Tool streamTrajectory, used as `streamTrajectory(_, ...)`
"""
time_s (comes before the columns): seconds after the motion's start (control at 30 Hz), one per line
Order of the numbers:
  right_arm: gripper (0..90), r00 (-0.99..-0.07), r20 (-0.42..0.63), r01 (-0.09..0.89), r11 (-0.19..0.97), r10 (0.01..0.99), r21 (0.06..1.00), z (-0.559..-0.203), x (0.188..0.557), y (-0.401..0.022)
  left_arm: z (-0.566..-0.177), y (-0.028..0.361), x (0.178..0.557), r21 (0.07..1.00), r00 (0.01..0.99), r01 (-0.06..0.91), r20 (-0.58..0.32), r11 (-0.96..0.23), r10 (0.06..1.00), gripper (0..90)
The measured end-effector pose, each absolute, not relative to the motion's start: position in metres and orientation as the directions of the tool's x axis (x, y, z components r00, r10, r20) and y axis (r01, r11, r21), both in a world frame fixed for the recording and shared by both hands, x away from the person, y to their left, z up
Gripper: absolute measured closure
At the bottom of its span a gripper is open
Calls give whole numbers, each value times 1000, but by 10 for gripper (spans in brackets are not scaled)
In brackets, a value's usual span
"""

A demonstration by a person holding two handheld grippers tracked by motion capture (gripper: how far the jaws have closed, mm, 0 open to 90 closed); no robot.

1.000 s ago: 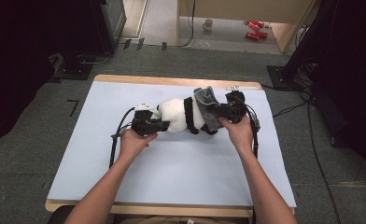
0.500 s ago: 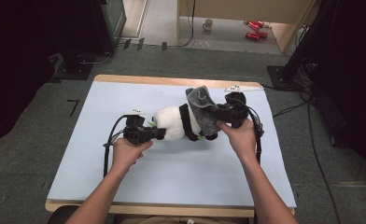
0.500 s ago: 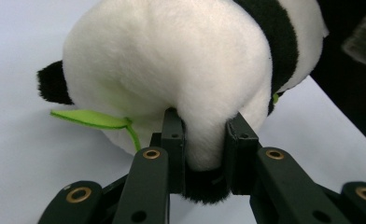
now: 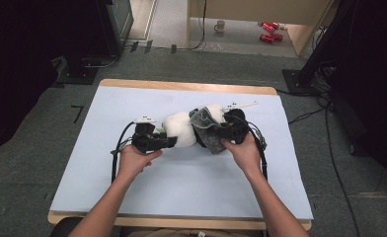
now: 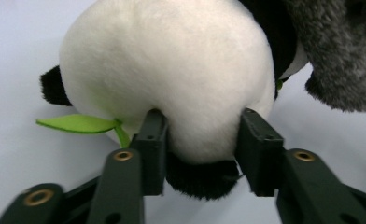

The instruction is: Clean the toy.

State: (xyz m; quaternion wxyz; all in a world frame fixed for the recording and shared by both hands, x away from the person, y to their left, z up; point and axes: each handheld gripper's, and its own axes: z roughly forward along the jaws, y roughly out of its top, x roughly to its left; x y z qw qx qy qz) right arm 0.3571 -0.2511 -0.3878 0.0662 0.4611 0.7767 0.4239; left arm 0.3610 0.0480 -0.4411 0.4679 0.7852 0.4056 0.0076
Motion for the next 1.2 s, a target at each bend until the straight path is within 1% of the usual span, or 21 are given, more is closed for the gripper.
streamTrajectory(0.1,793,-566,284,651,209,774,729,-388,360,-250,-439,54,361,763,691,598,-334,-246,641,472)
streamTrajectory(0.17,793,-569,272,642,212,776,737,-388,361,-248,-438,58,360,796,713,555,-304,-244,632,423)
streamTrajectory(0.27,792,-568,271,633,201,777,748,-388,365,-247,-436,62,357,841,754,473,-233,-261,614,364)
streamTrajectory(0.33,791,-568,269,627,196,778,754,-389,368,-247,-438,61,356,851,769,448,-211,-274,603,328)
streamTrajectory(0.47,789,-562,280,624,176,778,762,-390,374,-248,-445,54,358,837,774,453,-198,-307,602,316)
streamTrajectory(0.6,788,-560,286,618,162,778,769,-390,377,-248,-454,44,361,822,777,443,-152,-358,611,298)
streamTrajectory(0.7,786,-556,292,619,154,778,770,-390,378,-246,-457,38,363,822,764,438,-127,-364,633,297)
streamTrajectory(0.8,784,-554,300,620,145,777,771,-389,378,-245,-459,38,365,827,750,435,-114,-356,652,335)
streamTrajectory(0.93,786,-558,308,625,145,771,767,-384,375,-241,-460,40,368,827,735,454,-136,-333,664,449)
streamTrajectory(1.0,790,-581,271,599,178,767,780,-382,370,-235,-459,40,369,824,729,467,-153,-321,667,497)
streamTrajectory(1.13,791,-621,283,587,194,731,786,-379,363,-220,-457,38,369,820,715,485,-172,-304,678,586)
streamTrajectory(1.2,791,-643,295,589,209,707,781,-380,360,-211,-456,37,368,818,716,483,-163,-313,678,596)
